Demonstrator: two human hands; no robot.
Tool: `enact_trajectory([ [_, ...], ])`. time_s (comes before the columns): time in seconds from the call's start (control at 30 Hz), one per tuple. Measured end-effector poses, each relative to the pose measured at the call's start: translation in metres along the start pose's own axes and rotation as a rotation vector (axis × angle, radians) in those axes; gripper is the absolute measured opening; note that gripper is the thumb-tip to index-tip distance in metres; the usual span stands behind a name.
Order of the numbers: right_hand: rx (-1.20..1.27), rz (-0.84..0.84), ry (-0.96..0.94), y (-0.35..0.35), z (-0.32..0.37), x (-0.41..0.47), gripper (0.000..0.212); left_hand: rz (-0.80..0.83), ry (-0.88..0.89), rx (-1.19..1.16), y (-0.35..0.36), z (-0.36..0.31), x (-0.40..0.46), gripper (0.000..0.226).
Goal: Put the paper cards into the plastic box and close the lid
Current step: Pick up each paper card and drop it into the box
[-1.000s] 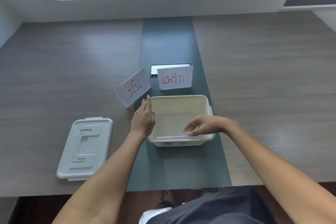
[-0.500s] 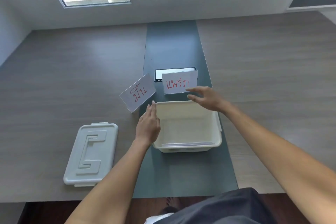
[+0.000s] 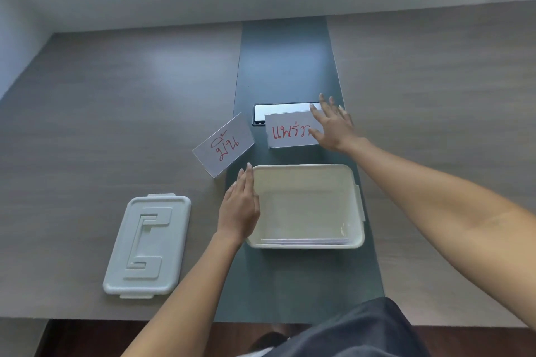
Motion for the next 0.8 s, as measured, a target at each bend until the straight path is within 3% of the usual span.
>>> enact_trajectory([
  [0.33, -0.127, 0.114, -0.111, 0.018, -0.012, 0.052, 0.083, -0.009, -0.007, -0.021, 0.001, 0.001, 0.0, 0.063],
  [0.47, -0.11, 0.168, -0.081, 0.03, -0.011, 0.054, 0.072, -0.003, -0.014, -0.022, 0.001, 0.001, 0.0, 0.063],
  [0.63, -0.084, 0.088, -0.085, 0.023, -0.01, 0.048, 0.042, 0.004, -0.022, -0.016, 0.003, 0.003, 0.001, 0.062],
  [0.8, 0.077, 0.077, -0.007, 0.019, -0.012, 0.033, 0.04, 0.005, -0.021, -0.014, 0.002, 0.003, 0.001, 0.06],
])
Point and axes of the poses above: each hand's wrist, its own x-axis towards the middle knuckle, its own y-axis out of the palm, z = x × y, the point moved 8 cm from there along x, towards the middle knuckle, and after that the axes turned 14 degrees about -y, right-handed, at the moved point
